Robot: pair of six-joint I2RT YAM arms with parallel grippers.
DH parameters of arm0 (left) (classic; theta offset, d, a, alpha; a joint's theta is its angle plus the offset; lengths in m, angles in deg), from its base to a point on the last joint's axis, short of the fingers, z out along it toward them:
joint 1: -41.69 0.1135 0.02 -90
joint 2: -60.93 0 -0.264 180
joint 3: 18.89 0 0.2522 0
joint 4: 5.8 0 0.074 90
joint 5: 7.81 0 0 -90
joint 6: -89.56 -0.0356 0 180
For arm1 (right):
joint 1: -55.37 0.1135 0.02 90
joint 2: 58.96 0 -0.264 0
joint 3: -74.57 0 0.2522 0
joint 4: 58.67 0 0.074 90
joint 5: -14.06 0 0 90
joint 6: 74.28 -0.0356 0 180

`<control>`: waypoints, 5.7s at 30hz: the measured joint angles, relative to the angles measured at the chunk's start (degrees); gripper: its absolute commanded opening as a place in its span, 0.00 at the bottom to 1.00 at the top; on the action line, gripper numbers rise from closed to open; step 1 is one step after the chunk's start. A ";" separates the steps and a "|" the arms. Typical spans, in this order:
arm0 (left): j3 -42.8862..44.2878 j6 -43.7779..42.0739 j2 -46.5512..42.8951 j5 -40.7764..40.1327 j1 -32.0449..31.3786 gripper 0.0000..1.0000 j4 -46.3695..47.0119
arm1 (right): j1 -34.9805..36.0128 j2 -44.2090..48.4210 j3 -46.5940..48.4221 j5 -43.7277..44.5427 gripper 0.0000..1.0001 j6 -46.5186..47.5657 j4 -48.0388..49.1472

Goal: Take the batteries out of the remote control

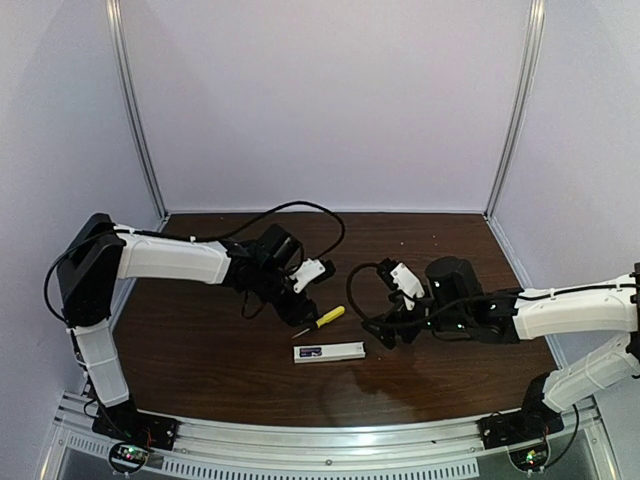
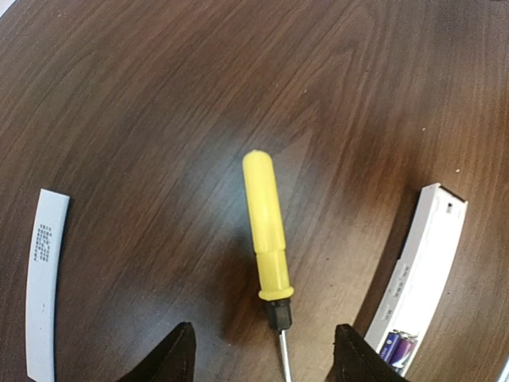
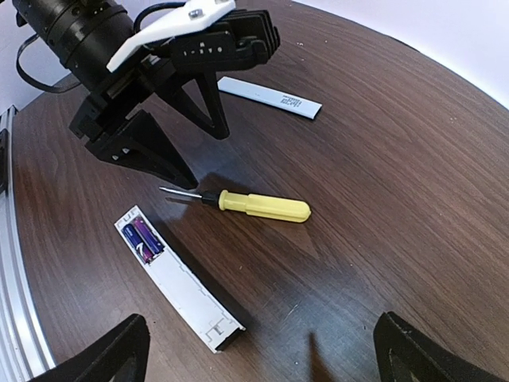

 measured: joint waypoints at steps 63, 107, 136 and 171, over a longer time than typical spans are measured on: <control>0.72 -5.73 -3.32 19.08 -0.74 0.00 2.75 | -6.71 10.91 9.01 -7.48 1.00 -0.07 -12.31; 0.72 -8.83 -9.70 39.08 -0.74 0.00 1.03 | -9.22 -4.48 24.09 -44.22 0.60 -4.72 -25.92; 0.72 -7.56 -9.09 40.35 -0.74 0.00 2.82 | -6.40 -6.99 26.16 -41.24 0.25 -1.73 -27.41; -1.09 -6.49 -9.03 35.41 -0.74 0.97 4.68 | -5.92 -6.97 26.14 -37.81 0.00 0.02 -29.57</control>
